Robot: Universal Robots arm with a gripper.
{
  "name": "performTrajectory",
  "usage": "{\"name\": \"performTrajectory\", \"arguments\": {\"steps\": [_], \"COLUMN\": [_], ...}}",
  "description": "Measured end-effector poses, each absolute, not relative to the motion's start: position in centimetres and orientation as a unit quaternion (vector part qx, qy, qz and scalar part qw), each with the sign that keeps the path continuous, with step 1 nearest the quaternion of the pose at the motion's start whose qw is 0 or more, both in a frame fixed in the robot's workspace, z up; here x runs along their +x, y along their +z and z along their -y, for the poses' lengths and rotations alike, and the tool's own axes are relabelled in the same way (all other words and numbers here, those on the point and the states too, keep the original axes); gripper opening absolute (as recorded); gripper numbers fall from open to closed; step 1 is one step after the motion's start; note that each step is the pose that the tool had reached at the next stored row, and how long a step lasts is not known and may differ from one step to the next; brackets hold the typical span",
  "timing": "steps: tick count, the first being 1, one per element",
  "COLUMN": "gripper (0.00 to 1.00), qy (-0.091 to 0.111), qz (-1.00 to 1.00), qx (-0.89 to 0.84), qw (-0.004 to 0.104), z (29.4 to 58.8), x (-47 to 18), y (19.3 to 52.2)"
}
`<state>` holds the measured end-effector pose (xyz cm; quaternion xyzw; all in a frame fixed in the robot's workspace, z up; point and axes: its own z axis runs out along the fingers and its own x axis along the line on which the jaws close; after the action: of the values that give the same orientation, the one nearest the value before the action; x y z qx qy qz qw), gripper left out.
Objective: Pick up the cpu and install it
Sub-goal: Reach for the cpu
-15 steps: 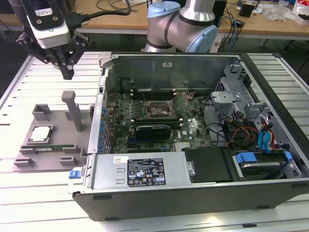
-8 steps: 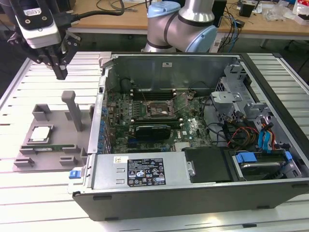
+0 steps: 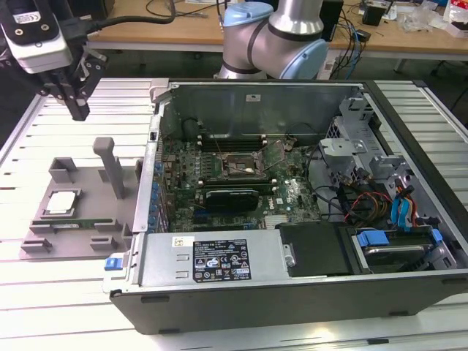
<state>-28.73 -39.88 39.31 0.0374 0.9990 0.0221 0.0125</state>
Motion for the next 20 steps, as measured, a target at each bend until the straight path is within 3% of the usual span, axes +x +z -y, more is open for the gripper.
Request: {"name": "performTrajectory", "arguments": {"steps": [20], "gripper": [0.11], "qy": [0.022], "qz": [-0.999], "qx": [0.037], "qw": [0.012], "z": [39.9], "x": [-33.0], "y": [39.2]}}
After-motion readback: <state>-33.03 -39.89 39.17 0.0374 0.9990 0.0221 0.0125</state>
